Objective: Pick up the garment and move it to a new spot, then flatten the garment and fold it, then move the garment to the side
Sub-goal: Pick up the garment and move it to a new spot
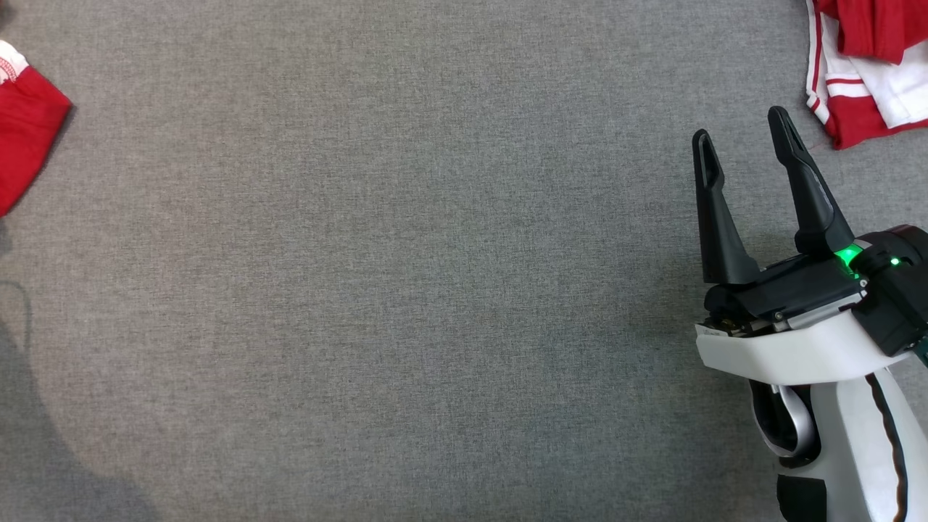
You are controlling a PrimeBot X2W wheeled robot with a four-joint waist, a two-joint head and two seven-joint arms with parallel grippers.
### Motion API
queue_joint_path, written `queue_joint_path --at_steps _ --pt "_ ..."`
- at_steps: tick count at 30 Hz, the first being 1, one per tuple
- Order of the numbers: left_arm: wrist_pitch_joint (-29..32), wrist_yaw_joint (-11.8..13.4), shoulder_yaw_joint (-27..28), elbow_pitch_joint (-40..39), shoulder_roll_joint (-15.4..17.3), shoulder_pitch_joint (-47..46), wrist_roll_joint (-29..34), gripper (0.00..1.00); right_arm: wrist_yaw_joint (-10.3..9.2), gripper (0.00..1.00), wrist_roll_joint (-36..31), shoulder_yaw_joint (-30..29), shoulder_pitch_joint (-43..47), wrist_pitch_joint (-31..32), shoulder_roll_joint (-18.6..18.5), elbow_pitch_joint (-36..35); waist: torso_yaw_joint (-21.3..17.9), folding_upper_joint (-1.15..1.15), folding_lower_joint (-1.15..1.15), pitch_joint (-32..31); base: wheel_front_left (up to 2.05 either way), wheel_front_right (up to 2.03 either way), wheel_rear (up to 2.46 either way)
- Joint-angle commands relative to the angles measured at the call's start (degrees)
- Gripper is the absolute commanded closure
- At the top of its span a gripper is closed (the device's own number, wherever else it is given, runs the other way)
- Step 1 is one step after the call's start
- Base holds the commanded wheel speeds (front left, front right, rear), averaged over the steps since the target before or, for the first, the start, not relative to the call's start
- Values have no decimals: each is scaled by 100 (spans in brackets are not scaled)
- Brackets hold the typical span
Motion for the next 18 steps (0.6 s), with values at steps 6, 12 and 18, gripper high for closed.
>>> queue_joint_path --at_steps 6,12,18 --pt "-274 -10 -342 -67 4 165 -231 100 2 0 -34 17 -30 -19 -1 91 47 0 0 -129 0 0 0" --pt "-757 -10 -680 -223 158 65 -266 100 2 0 32 58 22 -19 -13 200 77 0 0 -468 0 0 0" --pt "-934 -10 -1255 -639 333 94 -305 100 2 0 177 129 146 -20 3 368 46 0 0 -1036 0 0 0"
